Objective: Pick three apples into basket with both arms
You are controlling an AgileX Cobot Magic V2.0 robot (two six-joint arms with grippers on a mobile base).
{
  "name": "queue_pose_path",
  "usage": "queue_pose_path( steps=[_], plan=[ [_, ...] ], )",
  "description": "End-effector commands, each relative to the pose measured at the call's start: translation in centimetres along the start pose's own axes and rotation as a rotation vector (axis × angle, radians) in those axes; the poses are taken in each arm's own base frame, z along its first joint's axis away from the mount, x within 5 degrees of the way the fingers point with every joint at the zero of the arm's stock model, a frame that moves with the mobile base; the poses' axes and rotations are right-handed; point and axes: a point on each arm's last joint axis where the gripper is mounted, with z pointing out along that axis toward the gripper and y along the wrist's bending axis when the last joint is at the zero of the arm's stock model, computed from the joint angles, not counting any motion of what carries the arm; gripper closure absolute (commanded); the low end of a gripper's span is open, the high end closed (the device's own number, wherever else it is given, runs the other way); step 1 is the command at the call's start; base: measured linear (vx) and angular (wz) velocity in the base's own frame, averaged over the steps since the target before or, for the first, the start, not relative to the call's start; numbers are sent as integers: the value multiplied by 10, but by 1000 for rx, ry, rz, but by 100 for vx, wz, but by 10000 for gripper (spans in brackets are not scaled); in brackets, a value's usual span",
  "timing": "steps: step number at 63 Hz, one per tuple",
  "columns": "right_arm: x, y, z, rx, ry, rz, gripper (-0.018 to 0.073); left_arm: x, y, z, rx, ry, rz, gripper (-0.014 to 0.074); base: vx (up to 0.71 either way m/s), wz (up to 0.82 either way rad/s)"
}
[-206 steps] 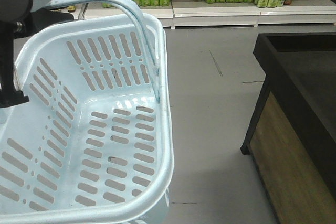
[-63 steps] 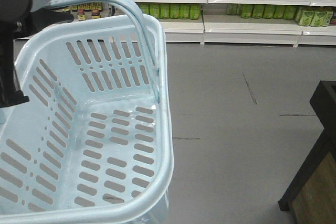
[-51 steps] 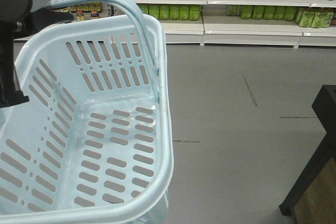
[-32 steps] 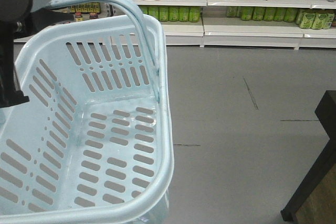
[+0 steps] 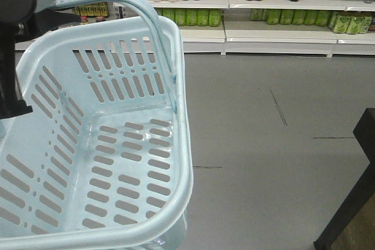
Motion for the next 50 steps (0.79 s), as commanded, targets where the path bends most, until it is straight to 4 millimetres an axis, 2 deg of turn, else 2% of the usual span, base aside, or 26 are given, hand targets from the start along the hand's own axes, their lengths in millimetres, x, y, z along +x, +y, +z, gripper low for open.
queue_pose_path(
  steps=[1,50],
  plan=[
    [-3,0,0,5,-68,-7,568,-4,13,-16,-104,-82,-20,603,2,-7],
    [-3,0,0,5,-68,-7,568,-4,13,-16,-105,-83,-21,603,1,-5]
  ],
)
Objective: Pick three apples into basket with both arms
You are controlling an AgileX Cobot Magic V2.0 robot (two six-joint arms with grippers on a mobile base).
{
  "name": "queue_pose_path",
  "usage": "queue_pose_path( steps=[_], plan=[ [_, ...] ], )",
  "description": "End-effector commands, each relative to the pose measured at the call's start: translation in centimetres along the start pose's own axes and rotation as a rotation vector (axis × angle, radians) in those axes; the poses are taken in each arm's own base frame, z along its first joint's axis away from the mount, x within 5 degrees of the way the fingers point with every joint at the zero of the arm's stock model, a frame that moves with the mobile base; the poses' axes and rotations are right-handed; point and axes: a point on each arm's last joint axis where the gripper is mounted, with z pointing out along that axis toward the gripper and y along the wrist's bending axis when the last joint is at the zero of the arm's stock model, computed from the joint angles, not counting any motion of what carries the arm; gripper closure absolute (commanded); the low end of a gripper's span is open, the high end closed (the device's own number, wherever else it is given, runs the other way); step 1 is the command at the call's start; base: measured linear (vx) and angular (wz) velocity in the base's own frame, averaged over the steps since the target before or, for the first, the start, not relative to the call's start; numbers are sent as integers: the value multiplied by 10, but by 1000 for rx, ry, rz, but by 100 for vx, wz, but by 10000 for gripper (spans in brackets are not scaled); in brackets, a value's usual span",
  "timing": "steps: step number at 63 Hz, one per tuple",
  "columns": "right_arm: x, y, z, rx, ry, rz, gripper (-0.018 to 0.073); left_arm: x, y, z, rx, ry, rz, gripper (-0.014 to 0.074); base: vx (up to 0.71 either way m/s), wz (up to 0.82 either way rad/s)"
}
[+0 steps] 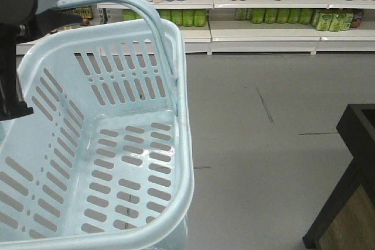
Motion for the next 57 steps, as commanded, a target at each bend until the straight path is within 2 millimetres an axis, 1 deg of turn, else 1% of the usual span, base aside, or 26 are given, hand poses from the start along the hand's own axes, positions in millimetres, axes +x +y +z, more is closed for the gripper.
queue_pose_path(
  steps=[1,57],
  plan=[
    [-3,0,0,5,-68,-7,568,-4,13,-16,-107,-82,-18,603,3,-16],
    [-3,0,0,5,-67,-7,568,-4,13,-16,-107,-82,-18,603,4,-22]
  ],
)
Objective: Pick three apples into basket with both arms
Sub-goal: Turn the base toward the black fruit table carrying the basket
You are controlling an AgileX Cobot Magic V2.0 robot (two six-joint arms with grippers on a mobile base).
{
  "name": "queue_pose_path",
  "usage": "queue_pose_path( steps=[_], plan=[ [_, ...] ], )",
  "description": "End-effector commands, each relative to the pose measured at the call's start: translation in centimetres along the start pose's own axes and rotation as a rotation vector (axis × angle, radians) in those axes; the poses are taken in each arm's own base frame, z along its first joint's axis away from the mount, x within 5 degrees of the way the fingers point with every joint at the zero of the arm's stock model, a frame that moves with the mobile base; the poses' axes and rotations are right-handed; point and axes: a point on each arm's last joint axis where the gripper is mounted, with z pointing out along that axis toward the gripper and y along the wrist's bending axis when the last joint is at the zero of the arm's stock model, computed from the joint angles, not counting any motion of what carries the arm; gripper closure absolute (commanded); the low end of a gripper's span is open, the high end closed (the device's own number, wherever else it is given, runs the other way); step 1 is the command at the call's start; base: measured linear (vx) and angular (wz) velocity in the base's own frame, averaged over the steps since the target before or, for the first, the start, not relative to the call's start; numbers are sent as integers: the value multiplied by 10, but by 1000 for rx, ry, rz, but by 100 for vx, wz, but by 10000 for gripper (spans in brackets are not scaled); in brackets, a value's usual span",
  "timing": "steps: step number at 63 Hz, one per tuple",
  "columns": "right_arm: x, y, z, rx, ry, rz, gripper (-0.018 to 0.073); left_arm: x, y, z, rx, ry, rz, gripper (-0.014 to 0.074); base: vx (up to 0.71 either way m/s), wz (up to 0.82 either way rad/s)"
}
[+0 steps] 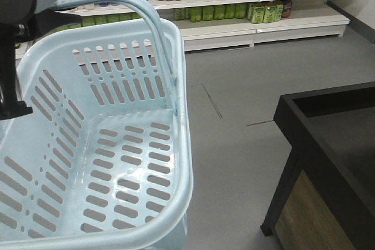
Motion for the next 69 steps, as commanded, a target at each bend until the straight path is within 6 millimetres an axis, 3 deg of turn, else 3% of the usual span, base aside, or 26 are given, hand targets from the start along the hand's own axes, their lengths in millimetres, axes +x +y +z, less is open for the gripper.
queue_pose_path(
  steps=[1,69],
  plan=[
    [-3,0,0,5,-67,-7,568,-4,13,-16,-107,-82,-18,603,4,-22],
    [-3,0,0,5,-68,-7,568,-4,13,-16,-107,-82,-18,603,6,-33]
  ],
)
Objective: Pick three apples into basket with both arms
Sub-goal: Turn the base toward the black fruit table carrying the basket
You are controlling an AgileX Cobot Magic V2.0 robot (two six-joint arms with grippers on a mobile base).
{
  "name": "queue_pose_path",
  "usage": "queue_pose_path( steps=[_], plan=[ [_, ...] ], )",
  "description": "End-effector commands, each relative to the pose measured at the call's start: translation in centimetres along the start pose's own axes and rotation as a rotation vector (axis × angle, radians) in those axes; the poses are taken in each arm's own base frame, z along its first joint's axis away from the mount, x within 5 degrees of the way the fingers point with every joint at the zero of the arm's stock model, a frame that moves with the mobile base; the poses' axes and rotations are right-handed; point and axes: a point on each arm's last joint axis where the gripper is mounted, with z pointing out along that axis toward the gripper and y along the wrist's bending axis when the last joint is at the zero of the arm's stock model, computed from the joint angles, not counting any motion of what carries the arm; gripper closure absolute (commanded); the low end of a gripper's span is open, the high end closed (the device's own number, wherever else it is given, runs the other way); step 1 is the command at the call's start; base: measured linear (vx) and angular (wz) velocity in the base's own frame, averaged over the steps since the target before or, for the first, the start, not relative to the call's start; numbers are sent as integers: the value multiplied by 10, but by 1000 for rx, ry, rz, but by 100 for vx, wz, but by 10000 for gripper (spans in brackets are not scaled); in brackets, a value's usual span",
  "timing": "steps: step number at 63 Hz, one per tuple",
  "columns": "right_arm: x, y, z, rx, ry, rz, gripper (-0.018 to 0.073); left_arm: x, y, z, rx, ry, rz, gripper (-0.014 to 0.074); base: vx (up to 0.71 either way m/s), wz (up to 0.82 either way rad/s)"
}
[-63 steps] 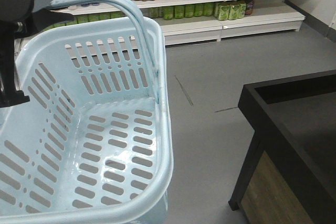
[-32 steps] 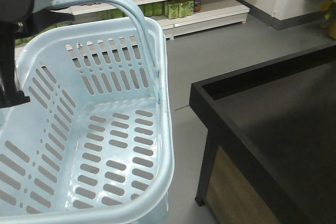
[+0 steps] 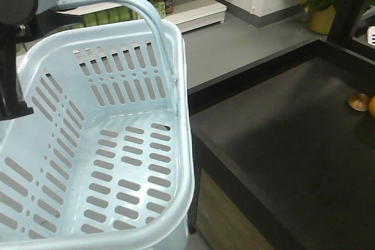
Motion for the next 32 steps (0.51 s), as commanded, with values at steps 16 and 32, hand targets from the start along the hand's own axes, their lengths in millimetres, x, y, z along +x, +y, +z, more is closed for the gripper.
queue_pose_path(
  steps=[16,32],
  plan=[
    [-3,0,0,5,-68,-7,568,-4,13,-16,-107,-82,-18,603,7,-27],
    [-3,0,0,6,-67,-7,568,-4,14,-16,-109,-80,-16,603,5,-22]
  ],
)
